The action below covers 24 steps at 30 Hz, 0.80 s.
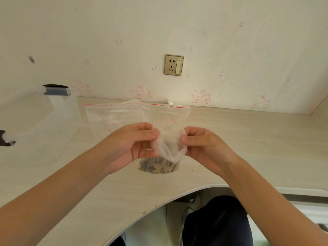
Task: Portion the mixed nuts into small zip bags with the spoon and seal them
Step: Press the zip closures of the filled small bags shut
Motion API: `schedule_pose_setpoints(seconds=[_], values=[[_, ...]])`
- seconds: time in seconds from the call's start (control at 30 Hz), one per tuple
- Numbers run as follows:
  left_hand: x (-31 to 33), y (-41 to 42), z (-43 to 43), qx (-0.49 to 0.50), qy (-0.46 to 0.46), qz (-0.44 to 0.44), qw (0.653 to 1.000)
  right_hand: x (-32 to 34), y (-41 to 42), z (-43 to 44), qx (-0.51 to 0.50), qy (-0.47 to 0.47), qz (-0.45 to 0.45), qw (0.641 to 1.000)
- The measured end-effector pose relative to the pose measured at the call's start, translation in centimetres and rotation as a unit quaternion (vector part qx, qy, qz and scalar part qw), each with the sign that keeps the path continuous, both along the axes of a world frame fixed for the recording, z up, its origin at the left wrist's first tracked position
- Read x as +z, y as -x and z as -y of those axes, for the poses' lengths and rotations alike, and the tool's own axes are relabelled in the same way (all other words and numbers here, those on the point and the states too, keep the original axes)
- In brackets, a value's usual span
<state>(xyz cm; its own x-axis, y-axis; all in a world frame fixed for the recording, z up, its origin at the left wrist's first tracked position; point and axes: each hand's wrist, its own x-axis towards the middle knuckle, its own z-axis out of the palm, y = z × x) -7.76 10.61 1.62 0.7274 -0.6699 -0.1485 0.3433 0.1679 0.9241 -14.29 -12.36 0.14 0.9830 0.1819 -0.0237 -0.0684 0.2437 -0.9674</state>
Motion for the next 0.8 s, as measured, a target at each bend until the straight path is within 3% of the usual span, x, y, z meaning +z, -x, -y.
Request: schedule_pose_setpoints(seconds=[0.07, 0.1, 0.2, 0.27, 0.37, 0.53, 0.7, 0.8], values=[[0.9, 0.9, 1.2, 0.055, -0.109, 0.166, 0.978, 0.8, 0.1, -1.4, -0.059, 0.103, 0.026, 0.993], [1.3, 1.2, 1.6, 0.095, -0.169, 0.273, 0.942, 1.2, 0.2, -1.8, -0.103, 0.186, 0.05, 0.976], [3.0, 1.5, 0.8, 0.145, -0.345, 0.504, 0.778, 3.4, 0.8, -0.9, -0.218, 0.456, 0.096, 0.857], [4.3, 1.5, 0.0, 0.103, -0.463, 0.529, 0.704, 5.1, 1.2, 0.4, -0.208, 0.535, 0.042, 0.818], [4.9, 1.4, 0.8, 0.05, -0.54, 0.551, 0.634, 6.0, 1.2, 0.1, -0.161, 0.564, 0.026, 0.81], [4.5, 1.0, 2.9, 0.025, -0.559, 0.579, 0.593, 5.5, 0.9, -1.0, -0.155, 0.587, 0.053, 0.793], [4.9, 0.1, 2.8, 0.027, -0.537, 0.572, 0.619, 5.4, 0.9, -0.1, -0.143, 0.59, 0.068, 0.792], [5.6, 0.1, 1.7, -0.03, -0.524, 0.549, 0.65, 6.2, 1.2, 0.9, -0.111, 0.579, 0.104, 0.801]])
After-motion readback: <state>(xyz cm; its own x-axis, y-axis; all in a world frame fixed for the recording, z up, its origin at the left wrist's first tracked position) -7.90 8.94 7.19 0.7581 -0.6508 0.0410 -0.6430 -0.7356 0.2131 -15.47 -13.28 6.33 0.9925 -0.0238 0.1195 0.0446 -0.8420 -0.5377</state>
